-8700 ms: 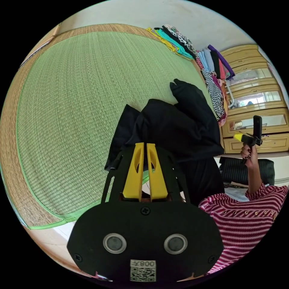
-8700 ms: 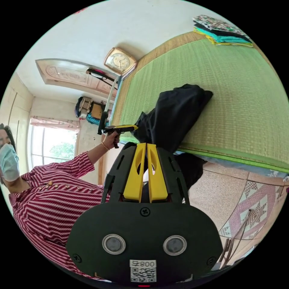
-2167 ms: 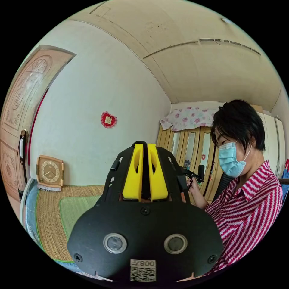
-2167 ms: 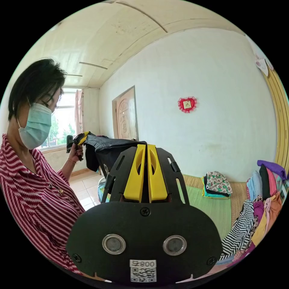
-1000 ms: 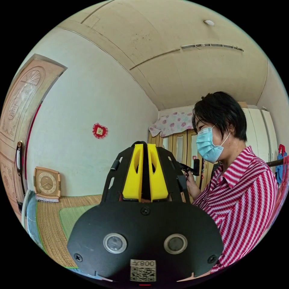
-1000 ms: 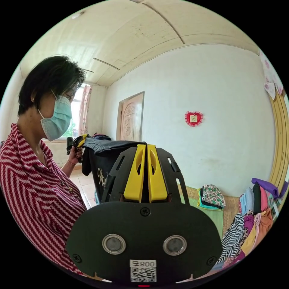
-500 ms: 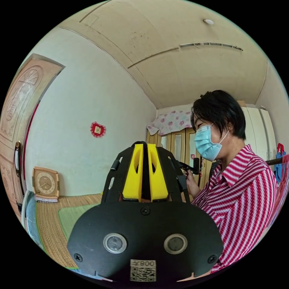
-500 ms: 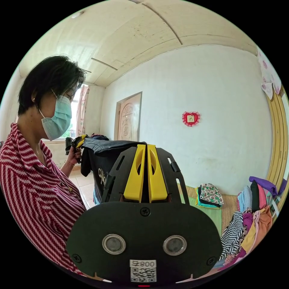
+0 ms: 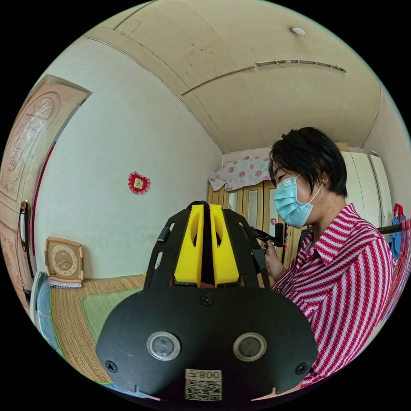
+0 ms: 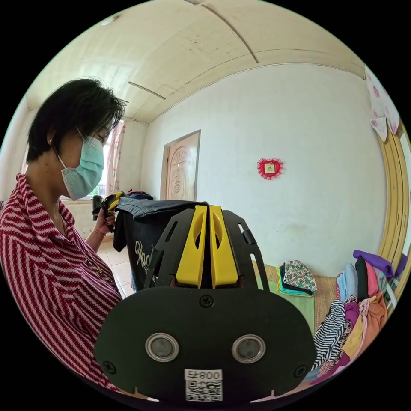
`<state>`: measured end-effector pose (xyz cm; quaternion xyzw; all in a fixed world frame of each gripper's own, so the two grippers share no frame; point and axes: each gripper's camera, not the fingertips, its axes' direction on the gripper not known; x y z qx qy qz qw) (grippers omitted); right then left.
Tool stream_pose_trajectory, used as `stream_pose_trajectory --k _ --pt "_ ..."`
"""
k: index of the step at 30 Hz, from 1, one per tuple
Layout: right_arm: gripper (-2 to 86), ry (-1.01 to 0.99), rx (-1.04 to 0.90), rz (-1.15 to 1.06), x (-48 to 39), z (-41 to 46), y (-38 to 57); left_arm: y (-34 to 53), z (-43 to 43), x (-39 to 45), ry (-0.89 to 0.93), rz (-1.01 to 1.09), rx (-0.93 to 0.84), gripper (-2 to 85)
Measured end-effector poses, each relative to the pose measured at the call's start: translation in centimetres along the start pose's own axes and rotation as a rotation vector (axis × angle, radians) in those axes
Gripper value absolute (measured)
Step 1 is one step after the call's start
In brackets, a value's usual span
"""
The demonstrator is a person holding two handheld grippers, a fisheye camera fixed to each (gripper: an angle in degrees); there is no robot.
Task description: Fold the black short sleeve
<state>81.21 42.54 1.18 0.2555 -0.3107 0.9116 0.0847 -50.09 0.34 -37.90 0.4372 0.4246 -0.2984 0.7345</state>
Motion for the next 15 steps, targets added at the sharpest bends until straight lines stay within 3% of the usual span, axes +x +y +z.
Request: stream_pose_trajectory --k 15 --pt "0.6 0.021 -0.055 0.017 5.0 2.6 -10.3 -5.5 3.5 -8.8 -0.007 -0.028 -0.029 2.6"
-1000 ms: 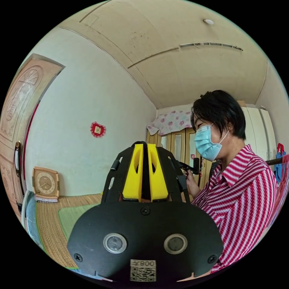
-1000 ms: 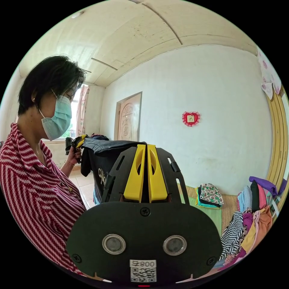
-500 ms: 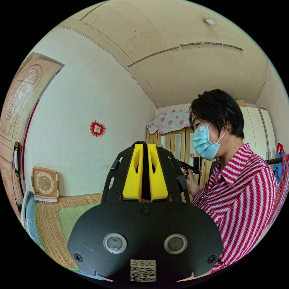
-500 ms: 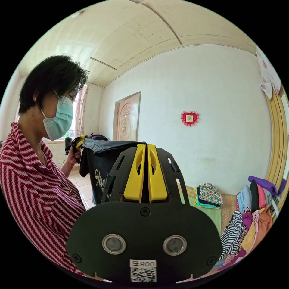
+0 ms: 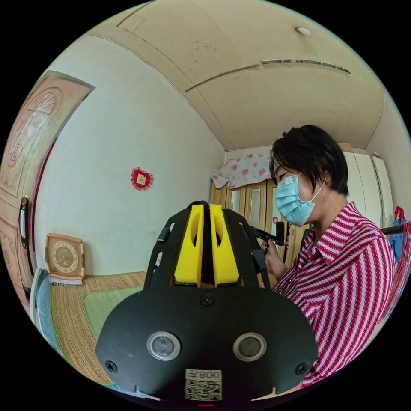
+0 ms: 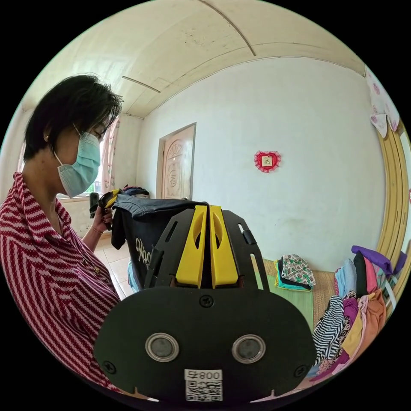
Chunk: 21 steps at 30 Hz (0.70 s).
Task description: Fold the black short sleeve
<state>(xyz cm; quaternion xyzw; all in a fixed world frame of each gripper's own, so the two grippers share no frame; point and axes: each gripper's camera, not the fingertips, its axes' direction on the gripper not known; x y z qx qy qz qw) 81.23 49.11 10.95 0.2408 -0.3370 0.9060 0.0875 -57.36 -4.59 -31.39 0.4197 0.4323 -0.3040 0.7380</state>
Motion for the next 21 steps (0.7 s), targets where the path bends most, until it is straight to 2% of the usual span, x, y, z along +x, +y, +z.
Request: stream_pose_trajectory --k 5,10,14,16,20,21 --pt "0.6 0.006 -0.035 0.011 3.6 2.7 -4.5 -2.1 2.8 -5.5 -0.024 -0.016 -0.033 2.6" --pt "0.7 0.013 -0.124 0.028 9.8 9.1 -9.3 -3.5 9.0 -16.2 -0.144 -0.099 -0.157 2.7" --pt "0.7 -0.002 -0.258 0.095 18.4 19.4 -12.7 -2.2 15.0 -27.4 -0.216 -0.234 -0.253 2.9" --pt "0.8 -0.023 -0.349 0.145 23.3 25.5 -13.3 0.4 19.3 -36.0 -0.287 -0.345 -0.318 3.2" --pt "1.2 -0.047 -0.658 0.34 35.2 41.6 -11.5 7.0 25.3 -48.7 -0.391 -0.556 -0.47 4.3" --pt "1.4 -0.038 -0.742 0.408 38.1 45.3 -10.2 9.5 26.3 -51.8 -0.481 -0.632 -0.52 5.0"
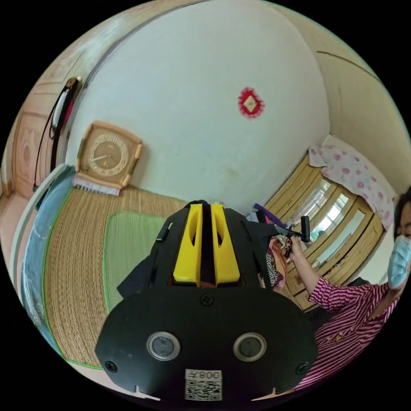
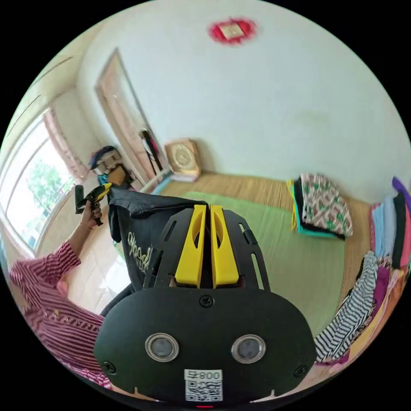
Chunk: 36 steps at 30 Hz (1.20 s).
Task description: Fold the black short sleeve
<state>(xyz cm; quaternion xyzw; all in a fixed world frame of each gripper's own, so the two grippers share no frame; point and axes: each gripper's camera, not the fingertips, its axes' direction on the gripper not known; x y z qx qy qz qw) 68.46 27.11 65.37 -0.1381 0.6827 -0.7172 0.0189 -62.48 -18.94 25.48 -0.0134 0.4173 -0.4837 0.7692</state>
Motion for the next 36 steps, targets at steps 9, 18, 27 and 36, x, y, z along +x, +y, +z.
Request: stream_pose_trajectory --k 9,18,27,36 --pt "0.4 -0.003 -0.253 0.3 14.7 9.8 -3.1 4.2 15.4 -11.0 -0.076 -0.113 -0.387 5.6" --pt "0.1 -0.064 -0.304 0.287 17.7 8.5 -5.2 -1.4 25.7 -14.2 -0.186 -0.019 -0.501 4.5" --pt "0.0 0.183 -0.368 0.322 22.7 7.1 -8.1 -6.1 30.5 -18.5 -0.479 0.085 -0.569 0.6" --pt "-0.1 0.073 -0.104 0.578 28.8 -4.1 -6.8 -5.7 24.5 -19.3 -0.403 0.025 -0.433 0.1"
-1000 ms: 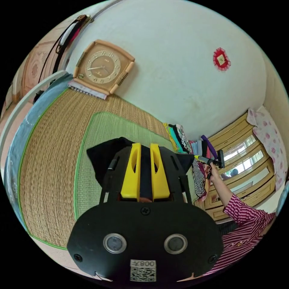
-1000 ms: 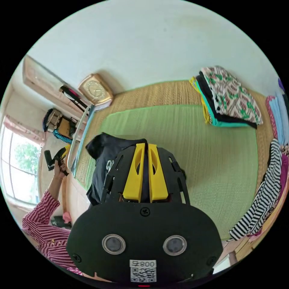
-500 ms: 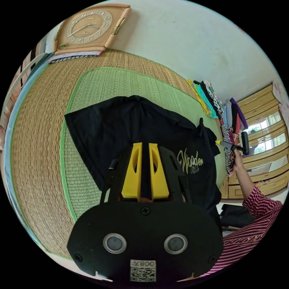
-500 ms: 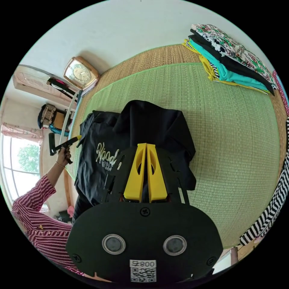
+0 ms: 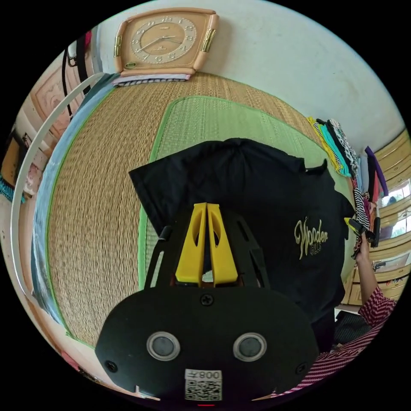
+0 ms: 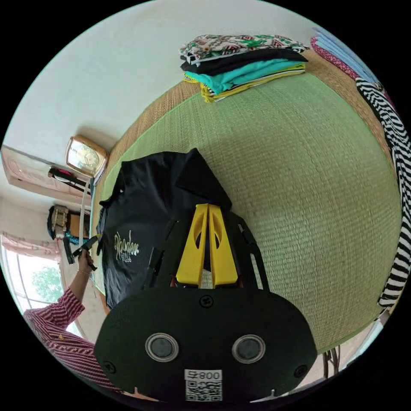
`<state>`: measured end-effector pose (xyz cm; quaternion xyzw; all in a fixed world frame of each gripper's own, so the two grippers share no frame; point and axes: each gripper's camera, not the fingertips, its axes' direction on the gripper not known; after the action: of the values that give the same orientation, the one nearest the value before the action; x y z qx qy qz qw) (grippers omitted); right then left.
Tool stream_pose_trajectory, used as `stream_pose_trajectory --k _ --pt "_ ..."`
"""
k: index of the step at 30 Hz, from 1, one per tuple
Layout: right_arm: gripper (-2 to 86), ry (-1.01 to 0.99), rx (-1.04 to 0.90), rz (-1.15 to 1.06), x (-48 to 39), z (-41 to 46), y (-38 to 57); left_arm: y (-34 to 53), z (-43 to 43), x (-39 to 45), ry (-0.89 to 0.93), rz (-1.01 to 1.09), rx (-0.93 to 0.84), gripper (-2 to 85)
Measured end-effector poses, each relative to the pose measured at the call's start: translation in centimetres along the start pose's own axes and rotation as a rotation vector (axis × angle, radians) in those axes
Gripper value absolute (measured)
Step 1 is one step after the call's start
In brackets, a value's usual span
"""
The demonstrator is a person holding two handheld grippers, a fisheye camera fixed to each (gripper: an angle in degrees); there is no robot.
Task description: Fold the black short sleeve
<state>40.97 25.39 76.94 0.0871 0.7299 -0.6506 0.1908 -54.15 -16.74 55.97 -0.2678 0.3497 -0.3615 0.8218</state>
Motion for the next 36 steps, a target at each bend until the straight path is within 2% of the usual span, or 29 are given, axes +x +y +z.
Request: stream_pose_trajectory --k 3,6,14,16,20,23,27,31,34,36 --pt "-0.1 -0.052 0.03 -0.04 -1.3 -2.5 -1.8 -2.3 0.8 3.7 0.105 0.114 0.013 0.1" --pt "-0.1 0.002 0.018 -0.039 -1.4 -3.9 -3.8 -5.6 4.2 6.8 0.138 0.189 -0.034 0.0" --pt "0.0 -0.024 0.064 0.11 5.0 -10.2 -4.1 -14.7 9.3 5.6 0.101 0.065 -0.032 0.1" --pt "0.0 -0.081 0.088 0.115 5.5 -11.7 -3.6 -15.3 9.7 4.5 0.064 0.047 -0.035 0.1" --pt "0.0 -0.185 0.159 0.009 2.1 -14.7 -3.4 -13.9 9.0 3.3 0.107 0.071 -0.023 0.0" --pt "0.0 -0.216 0.079 -0.121 -3.0 -13.1 -5.8 -10.9 7.0 2.0 0.122 0.099 0.0 0.0" --pt "0.0 -0.23 -0.031 -0.236 -9.1 -8.3 -10.6 -5.8 4.4 -1.2 -0.011 0.104 0.026 0.1" --pt "0.0 -0.22 -0.116 -0.263 -12.5 -3.7 -14.3 -2.5 5.5 -5.6 -0.128 0.03 -0.029 0.1" --pt "0.0 -0.102 -0.211 -0.267 -13.8 0.0 -16.5 -2.4 6.3 -7.9 -0.136 0.024 -0.017 0.1" --pt "0.0 -0.156 -0.191 -0.22 -13.3 0.1 -18.4 -3.3 6.8 -8.7 -0.166 0.025 -0.015 0.1"
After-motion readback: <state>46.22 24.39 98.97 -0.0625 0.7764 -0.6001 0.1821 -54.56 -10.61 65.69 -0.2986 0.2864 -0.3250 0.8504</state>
